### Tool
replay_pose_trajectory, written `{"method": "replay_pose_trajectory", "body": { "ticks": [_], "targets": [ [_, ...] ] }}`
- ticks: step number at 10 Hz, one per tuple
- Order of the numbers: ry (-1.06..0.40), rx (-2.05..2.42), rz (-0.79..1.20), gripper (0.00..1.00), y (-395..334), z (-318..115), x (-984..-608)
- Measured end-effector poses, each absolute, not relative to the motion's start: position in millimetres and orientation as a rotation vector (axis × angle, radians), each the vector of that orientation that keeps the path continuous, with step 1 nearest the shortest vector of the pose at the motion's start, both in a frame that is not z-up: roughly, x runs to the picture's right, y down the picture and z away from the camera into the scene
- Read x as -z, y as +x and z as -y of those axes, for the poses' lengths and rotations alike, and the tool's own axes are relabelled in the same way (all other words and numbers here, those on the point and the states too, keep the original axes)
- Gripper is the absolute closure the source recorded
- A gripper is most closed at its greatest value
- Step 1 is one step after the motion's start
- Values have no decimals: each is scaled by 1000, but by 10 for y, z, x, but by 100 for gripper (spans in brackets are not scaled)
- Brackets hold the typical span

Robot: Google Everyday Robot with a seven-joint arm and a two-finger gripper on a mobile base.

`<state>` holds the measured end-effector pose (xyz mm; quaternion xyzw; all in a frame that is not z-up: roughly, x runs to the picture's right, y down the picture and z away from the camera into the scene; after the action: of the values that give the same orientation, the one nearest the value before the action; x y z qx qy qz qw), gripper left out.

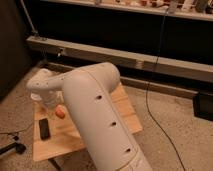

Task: Place the pepper in the ceramic cup

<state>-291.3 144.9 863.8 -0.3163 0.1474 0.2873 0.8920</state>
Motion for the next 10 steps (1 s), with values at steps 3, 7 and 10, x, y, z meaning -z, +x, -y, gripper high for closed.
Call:
{"method": "replay_pose_trajectory", "body": {
  "ticks": [3,7,10],
  "targets": [
    [-643,-569,-300,35,-3114,-1514,-8672],
    [-545,-551,-338,35,-3191,-1371,-8879],
    [-517,-582,-362,35,-3184,-1284,-8992]
  ]
}}
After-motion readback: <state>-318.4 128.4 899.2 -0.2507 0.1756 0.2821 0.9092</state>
